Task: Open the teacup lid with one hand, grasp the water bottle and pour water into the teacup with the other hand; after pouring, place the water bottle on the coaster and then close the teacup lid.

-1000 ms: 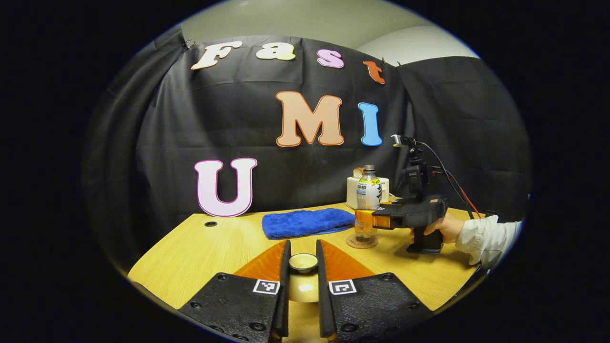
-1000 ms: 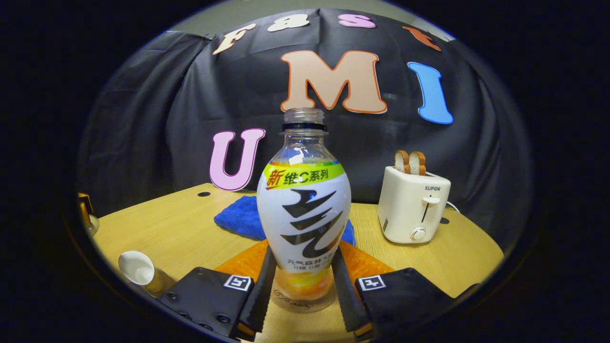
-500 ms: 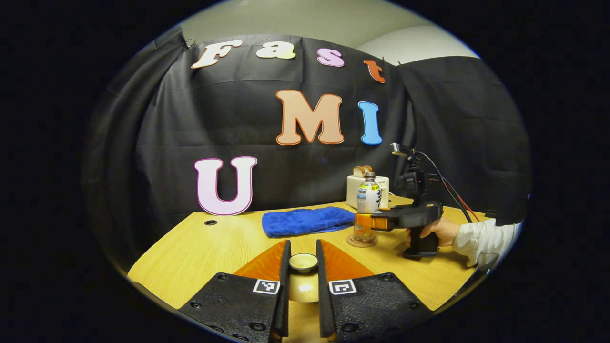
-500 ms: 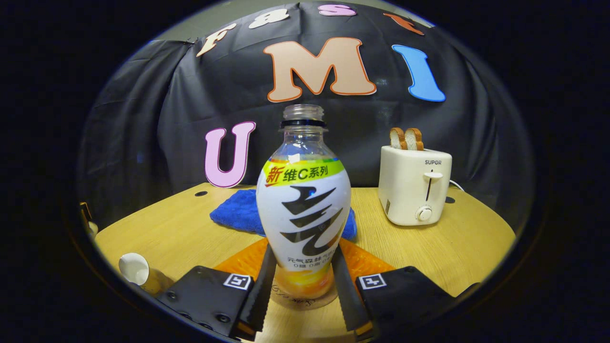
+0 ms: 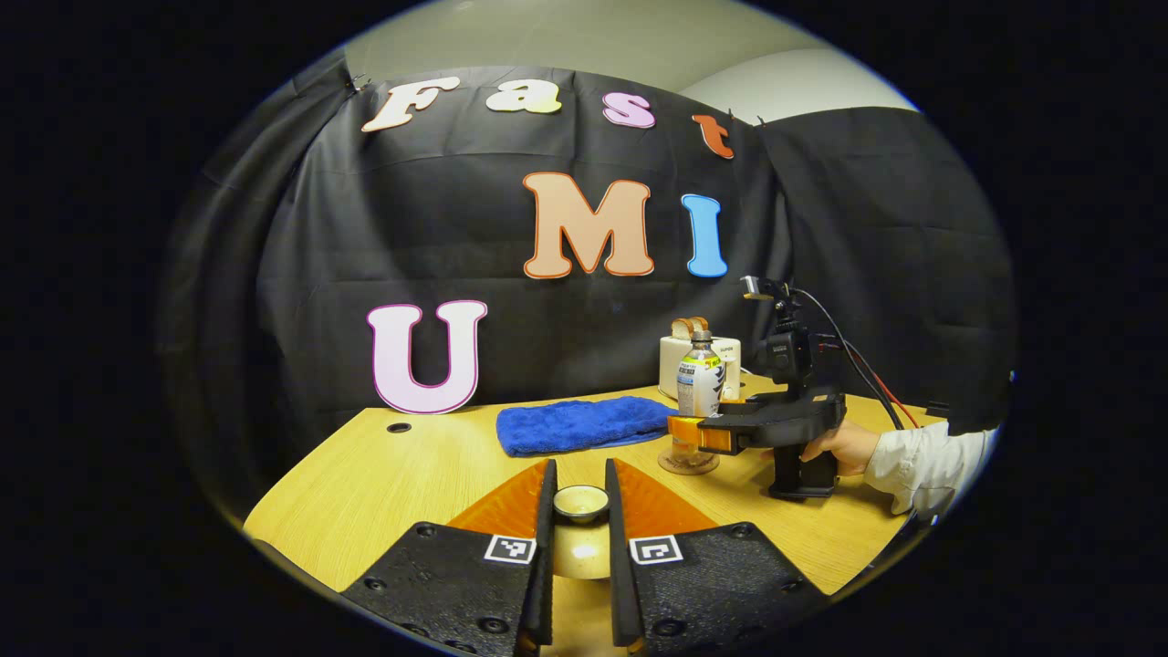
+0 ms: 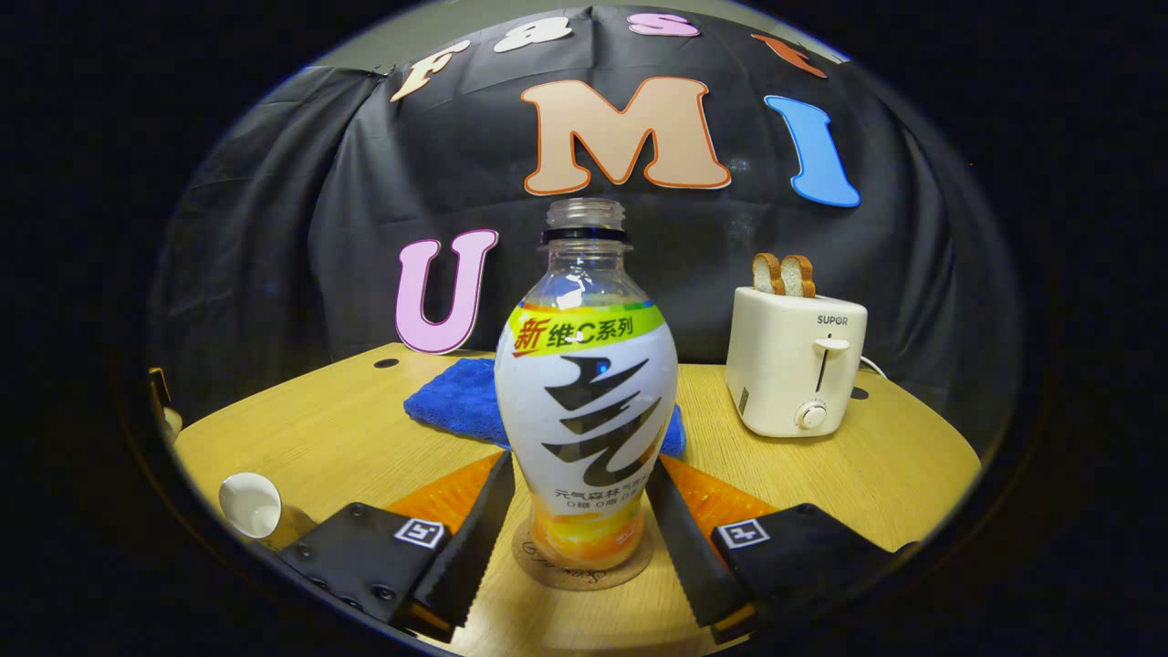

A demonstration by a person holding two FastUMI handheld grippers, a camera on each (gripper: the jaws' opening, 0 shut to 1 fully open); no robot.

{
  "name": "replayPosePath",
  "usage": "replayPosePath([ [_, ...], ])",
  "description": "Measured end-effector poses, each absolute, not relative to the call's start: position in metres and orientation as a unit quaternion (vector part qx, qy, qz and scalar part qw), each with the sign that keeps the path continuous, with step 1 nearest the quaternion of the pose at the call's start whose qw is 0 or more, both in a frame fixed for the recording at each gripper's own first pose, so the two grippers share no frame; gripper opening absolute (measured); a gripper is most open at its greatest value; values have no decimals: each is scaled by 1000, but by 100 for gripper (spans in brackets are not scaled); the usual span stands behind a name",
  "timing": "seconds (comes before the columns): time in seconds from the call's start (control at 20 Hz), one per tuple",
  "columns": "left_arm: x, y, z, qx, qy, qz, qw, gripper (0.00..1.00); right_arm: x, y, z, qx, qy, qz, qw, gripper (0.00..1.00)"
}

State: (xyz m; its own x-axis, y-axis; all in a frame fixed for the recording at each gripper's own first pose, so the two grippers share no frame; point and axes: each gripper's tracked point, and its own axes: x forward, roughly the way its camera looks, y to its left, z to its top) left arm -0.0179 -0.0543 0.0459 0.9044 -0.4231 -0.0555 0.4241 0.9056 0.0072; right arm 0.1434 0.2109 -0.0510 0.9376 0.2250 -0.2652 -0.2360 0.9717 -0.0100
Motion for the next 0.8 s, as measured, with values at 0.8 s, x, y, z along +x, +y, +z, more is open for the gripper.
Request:
replayPosePath([
  [0.8, 9, -95, 7, 4, 51, -241, 969, 23, 89, 161, -39, -16, 104, 97, 990, 100],
])
